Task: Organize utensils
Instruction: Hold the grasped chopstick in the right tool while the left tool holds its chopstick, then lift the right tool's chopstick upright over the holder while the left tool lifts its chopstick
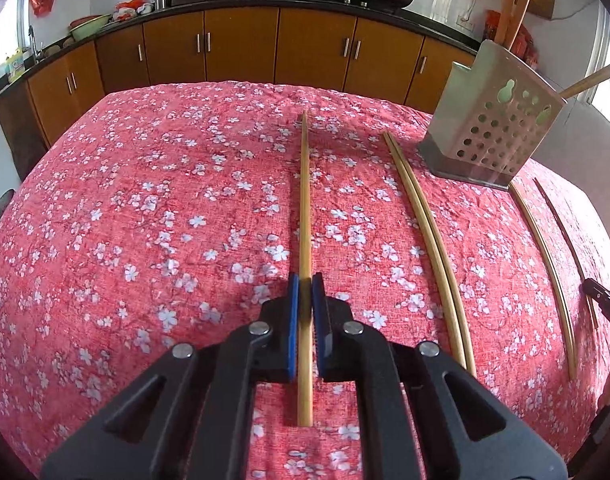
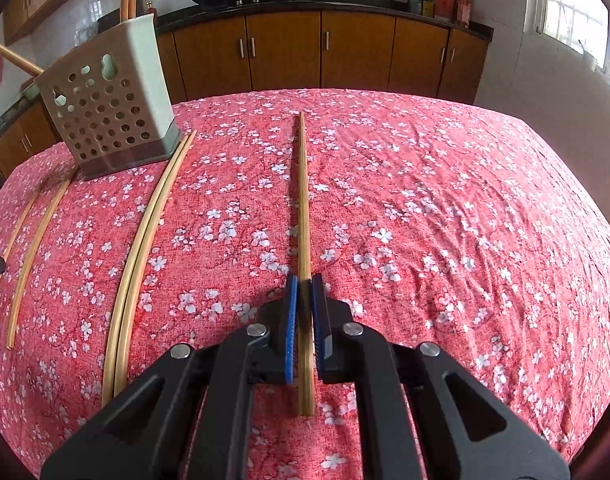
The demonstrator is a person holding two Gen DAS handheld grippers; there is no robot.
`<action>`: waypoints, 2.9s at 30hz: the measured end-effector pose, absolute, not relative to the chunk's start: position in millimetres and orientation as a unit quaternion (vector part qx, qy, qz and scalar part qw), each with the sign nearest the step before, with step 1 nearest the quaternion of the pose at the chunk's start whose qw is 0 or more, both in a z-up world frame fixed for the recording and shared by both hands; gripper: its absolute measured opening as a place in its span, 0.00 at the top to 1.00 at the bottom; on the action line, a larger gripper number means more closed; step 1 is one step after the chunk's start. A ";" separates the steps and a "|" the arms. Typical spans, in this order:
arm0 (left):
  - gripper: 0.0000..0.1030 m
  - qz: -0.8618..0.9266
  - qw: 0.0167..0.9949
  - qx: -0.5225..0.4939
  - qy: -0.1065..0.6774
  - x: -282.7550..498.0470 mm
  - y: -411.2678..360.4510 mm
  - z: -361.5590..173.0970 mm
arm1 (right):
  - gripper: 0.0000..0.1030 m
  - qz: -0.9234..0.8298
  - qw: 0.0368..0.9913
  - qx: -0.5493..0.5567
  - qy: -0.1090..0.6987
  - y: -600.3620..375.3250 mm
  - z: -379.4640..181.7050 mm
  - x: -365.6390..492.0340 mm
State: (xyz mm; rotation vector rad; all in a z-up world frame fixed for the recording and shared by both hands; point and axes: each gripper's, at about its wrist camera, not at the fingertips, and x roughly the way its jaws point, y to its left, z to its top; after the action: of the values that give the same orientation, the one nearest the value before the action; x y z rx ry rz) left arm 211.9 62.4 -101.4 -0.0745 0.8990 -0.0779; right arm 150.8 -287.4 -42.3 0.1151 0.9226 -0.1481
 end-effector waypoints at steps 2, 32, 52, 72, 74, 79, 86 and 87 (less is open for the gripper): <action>0.91 -0.038 0.899 -0.037 0.434 211.7 61.2 -101.3 | 0.92 -0.071 0.892 0.051 0.444 -284.7 -43.0 154.6; 0.91 -0.034 0.899 -0.033 0.436 213.7 57.7 -102.2 | 0.92 -0.068 0.892 0.056 0.444 -284.3 -43.4 155.0; 0.91 -0.025 0.899 -0.019 0.437 209.4 54.6 -102.0 | 0.92 -0.067 0.891 0.059 0.445 -284.5 -43.2 153.6; 0.93 -0.066 0.939 -0.035 0.335 176.2 59.5 -19.2 | 0.92 -0.064 0.940 0.091 0.323 -306.6 36.1 115.8; 0.93 -0.068 0.944 -0.047 0.318 175.1 59.7 -5.5 | 0.92 -0.065 0.945 0.098 0.304 -309.7 48.7 112.9; 0.93 -0.077 0.954 -0.073 0.281 170.3 65.4 26.0 | 0.92 -0.062 0.955 0.112 0.267 -311.8 73.0 108.8; 0.93 -0.087 0.961 -0.078 0.250 166.9 65.2 53.5 | 0.92 -0.059 0.961 0.117 0.242 -310.5 91.2 111.6; 0.93 -0.088 0.962 -0.076 0.247 166.4 64.7 56.0 | 0.92 -0.058 0.962 0.118 0.240 -310.0 93.2 112.3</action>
State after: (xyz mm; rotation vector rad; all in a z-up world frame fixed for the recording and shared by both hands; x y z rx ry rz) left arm 166.4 64.7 56.0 -0.1546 0.5008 -0.1773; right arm 112.3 -310.0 93.2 0.2387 0.4855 -0.1174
